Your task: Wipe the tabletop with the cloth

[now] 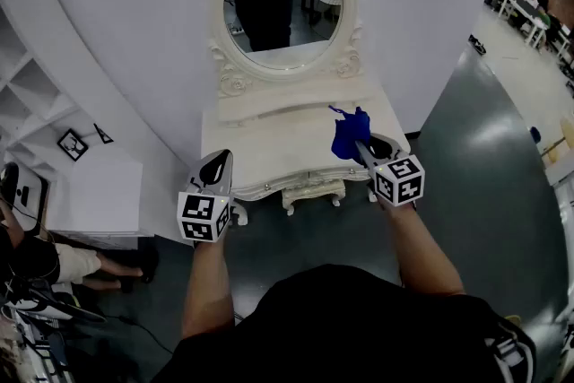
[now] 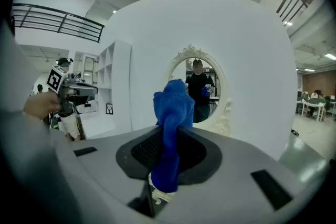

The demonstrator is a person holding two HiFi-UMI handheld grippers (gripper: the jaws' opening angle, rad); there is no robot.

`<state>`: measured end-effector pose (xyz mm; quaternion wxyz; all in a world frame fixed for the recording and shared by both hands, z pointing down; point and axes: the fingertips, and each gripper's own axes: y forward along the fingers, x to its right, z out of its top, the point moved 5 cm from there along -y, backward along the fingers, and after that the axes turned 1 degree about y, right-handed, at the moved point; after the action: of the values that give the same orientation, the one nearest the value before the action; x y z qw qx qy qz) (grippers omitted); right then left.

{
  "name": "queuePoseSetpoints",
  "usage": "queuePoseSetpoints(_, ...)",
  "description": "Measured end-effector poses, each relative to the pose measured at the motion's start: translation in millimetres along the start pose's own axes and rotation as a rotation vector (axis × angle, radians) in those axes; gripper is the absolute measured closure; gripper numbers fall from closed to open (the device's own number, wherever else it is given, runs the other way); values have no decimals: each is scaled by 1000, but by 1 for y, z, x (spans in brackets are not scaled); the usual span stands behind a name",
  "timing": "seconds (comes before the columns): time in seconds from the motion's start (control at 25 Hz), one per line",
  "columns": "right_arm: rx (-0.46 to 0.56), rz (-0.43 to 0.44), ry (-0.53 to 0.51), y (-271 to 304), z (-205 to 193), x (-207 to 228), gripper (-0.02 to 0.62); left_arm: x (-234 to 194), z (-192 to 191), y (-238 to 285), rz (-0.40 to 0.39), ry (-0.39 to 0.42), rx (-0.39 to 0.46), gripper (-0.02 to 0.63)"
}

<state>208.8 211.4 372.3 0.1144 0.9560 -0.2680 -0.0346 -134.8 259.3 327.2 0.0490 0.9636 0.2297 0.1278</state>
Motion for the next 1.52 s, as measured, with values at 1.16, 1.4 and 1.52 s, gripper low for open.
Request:
queuePoseSetpoints(1.16,-23,-55,17,83,13,-47,537,-91,-54,12,-51,-86,-28,597)
queuePoseSetpoints(1.4,-47,-18,42,137,-2,-17,537,-105,-67,57,-22,-102,-68,597)
queuePoseSetpoints(1.52,-59,-7,53,164,-5,8,537,-106,-69,90,-31,-92,-98,597)
